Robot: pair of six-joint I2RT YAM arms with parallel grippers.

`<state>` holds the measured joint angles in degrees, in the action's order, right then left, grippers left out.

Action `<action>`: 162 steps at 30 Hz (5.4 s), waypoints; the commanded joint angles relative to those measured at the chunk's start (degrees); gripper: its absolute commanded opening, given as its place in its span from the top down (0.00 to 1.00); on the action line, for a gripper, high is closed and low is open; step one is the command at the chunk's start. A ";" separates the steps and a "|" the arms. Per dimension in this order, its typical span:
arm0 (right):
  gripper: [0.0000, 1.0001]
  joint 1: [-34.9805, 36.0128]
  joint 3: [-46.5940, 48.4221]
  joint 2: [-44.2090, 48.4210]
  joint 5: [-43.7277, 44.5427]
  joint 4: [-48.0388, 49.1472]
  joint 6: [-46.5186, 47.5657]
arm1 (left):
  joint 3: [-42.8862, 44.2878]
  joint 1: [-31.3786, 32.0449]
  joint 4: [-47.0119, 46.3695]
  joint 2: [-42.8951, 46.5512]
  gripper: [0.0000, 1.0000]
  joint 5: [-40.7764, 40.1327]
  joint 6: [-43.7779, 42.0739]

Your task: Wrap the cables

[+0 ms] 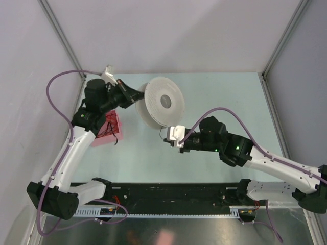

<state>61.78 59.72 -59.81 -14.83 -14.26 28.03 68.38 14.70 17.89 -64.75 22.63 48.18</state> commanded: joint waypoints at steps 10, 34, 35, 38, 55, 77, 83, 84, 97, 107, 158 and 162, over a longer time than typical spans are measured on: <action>1.00 6.88 11.69 -9.67 19.44 3.25 22.48 | 5.11 14.80 7.04 -0.98 1.00 -22.94 -12.91; 1.00 -8.53 26.46 -16.03 10.61 -9.57 -0.08 | -7.97 26.87 -7.22 14.07 1.00 -19.55 -56.89; 1.00 -8.70 26.70 -15.90 9.73 -9.79 0.01 | -8.25 27.62 -7.50 14.36 1.00 -19.38 -59.48; 1.00 -8.31 27.63 -15.63 8.60 -10.39 1.45 | -8.69 29.53 -7.77 14.87 1.00 -20.28 -64.95; 1.00 -12.35 26.40 -13.88 -4.16 -3.39 -35.78 | -11.48 30.82 -10.47 14.38 1.00 -28.93 -63.50; 1.00 -17.15 18.73 -10.72 -11.04 -5.67 -47.50 | -16.47 30.79 -20.66 14.22 1.00 -48.81 -61.26; 1.00 -17.43 16.96 -12.01 -12.96 -4.82 -50.33 | -16.98 30.83 -26.22 12.98 1.00 -56.72 -63.83; 1.00 -17.06 16.41 -11.96 -12.82 -4.02 -50.56 | -16.80 30.83 -26.58 12.50 1.00 -58.35 -63.83; 1.00 -11.22 11.18 -8.52 2.66 4.55 -51.01 | -14.12 30.72 -27.94 6.32 1.00 -74.97 -58.45; 1.00 -4.09 11.06 -11.34 13.43 17.72 -52.32 | -14.96 30.75 -28.15 4.42 1.00 -73.20 -55.87; 1.00 -19.22 4.79 -5.58 -7.27 8.85 -0.57 | -34.86 30.81 -22.56 27.13 1.00 -5.28 -90.22; 1.00 -20.27 3.17 -4.95 -9.39 7.28 -5.84 | -34.99 30.83 -21.91 25.45 1.00 -4.93 -88.63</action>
<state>44.49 63.26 -67.90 -26.50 -11.55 25.61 33.82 45.98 -7.73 -38.46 15.70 -40.51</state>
